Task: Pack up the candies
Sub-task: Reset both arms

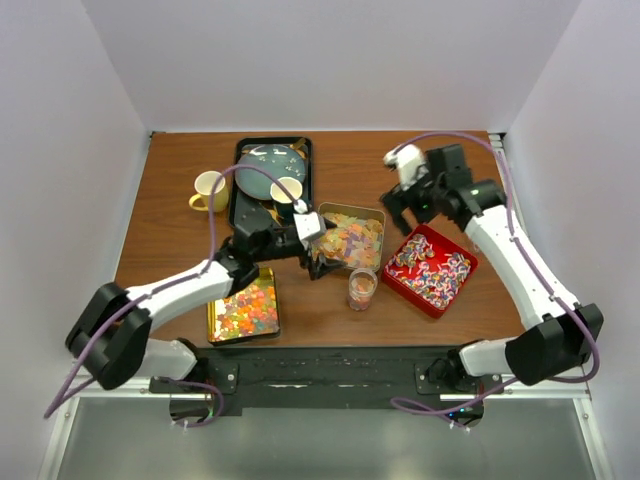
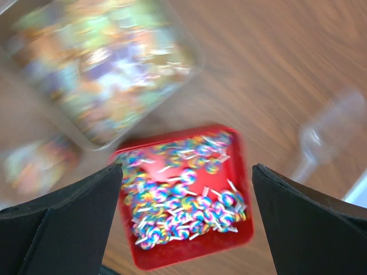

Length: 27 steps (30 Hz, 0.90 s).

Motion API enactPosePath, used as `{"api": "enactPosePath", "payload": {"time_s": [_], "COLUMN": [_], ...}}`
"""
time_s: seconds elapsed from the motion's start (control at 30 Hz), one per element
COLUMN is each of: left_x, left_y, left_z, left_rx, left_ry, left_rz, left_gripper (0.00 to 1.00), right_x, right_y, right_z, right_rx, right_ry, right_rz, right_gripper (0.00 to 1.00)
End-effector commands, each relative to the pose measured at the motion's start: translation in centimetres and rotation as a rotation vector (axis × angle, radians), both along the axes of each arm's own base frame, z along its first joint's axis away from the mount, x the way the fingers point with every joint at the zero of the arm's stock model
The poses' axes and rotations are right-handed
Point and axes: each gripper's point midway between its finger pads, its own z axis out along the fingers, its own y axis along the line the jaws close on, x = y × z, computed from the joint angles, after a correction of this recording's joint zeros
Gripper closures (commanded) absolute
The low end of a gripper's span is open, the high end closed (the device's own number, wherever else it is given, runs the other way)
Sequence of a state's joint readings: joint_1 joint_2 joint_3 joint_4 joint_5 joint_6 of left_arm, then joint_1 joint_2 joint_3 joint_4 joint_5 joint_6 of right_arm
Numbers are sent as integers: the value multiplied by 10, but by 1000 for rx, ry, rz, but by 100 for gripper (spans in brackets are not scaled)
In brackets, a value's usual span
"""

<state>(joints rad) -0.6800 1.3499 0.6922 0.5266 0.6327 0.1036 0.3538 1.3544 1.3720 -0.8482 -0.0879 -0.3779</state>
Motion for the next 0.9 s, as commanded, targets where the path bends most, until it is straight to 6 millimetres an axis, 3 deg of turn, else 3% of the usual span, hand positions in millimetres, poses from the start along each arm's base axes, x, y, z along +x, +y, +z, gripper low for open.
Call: {"api": "enactPosePath", "payload": {"time_s": [0.0,0.07,0.17,0.23,0.27,0.3,0.33,0.43,0.5,0.63,0.8,0.87], "left_x": [40,58,75,88,92,95,102,106,105,108,107,104], "left_y": [42,70,109,139,150,160,179,202,211,228,242,243], "left_z": [41,49,51,49,59,62,63,71,68,72,80,84], "left_rx": [37,26,33,53,43,44,50,29,14,-34,-18,12], "left_ry": [-12,35,52,61,44,40,40,18,18,28,-11,-38], "left_rz": [199,315,446,547,581,611,680,749,771,788,812,805], "left_gripper": [0,0,0,0,0,0,0,0,0,0,0,0], "right_x": [31,27,8,3,3,-2,-4,-18,-25,-33,-32,-30], "right_y": [-65,-83,-82,-91,-98,-120,-130,-159,-163,-153,-153,-140], "right_z": [23,21,22,33,35,43,42,46,33,21,33,41], "right_rx": [109,77,86,107,99,36,-8,-167,-221,-176,-166,-96], "right_ry": [-91,-92,-57,-104,-118,-149,-145,-139,-91,-40,-107,-132], "right_rz": [-415,-484,-461,-543,-598,-718,-761,-865,-862,-825,-777,-724], "right_gripper": [1,1,1,1,1,1,1,1,1,1,1,1]}}
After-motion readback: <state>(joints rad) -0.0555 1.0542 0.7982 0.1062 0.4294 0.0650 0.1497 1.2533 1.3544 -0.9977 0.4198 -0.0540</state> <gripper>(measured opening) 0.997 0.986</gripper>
